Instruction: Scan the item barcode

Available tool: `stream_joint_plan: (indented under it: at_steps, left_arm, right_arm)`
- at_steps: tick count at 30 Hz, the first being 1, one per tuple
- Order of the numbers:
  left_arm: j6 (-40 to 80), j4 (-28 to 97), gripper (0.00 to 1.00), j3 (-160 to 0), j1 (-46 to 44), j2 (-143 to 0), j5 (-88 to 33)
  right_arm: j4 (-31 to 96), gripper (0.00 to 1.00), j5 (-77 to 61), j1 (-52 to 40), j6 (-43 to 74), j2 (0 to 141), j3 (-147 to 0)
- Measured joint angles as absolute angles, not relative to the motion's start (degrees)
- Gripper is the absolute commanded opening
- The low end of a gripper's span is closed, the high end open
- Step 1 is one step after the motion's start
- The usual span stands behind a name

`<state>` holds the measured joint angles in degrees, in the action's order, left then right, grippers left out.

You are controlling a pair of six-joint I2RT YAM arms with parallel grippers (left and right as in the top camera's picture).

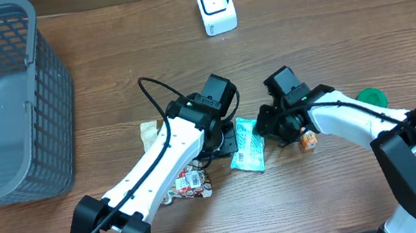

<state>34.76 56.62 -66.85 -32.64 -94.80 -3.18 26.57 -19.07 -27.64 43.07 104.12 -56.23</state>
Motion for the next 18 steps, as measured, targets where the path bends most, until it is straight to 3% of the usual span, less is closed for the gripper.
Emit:
stream_joint_plan:
  at_steps: [5,11,14,18]
  left_arm:
    - [35.66,53.91,0.36,-66.24,-33.01,-94.78,-3.86]
    - [37.06,47.57,0.27,-61.54,-33.01,-94.87,-7.66]
    - [37.58,46.35,0.27,-59.86,-33.01,-94.91,-9.28]
    - [38.06,46.13,0.39,-59.18,-33.01,-94.94,-10.37]
  right_arm:
    - [25.85,0.38,-19.27,-27.40,43.48,104.18,-56.21]
    - [25.30,0.41,-19.92,-27.40,43.55,104.20,-56.21]
    - [25.26,0.42,-20.05,-27.40,43.51,104.20,-56.21]
    - [25.41,0.45,-20.23,-27.40,43.55,104.20,-56.21]
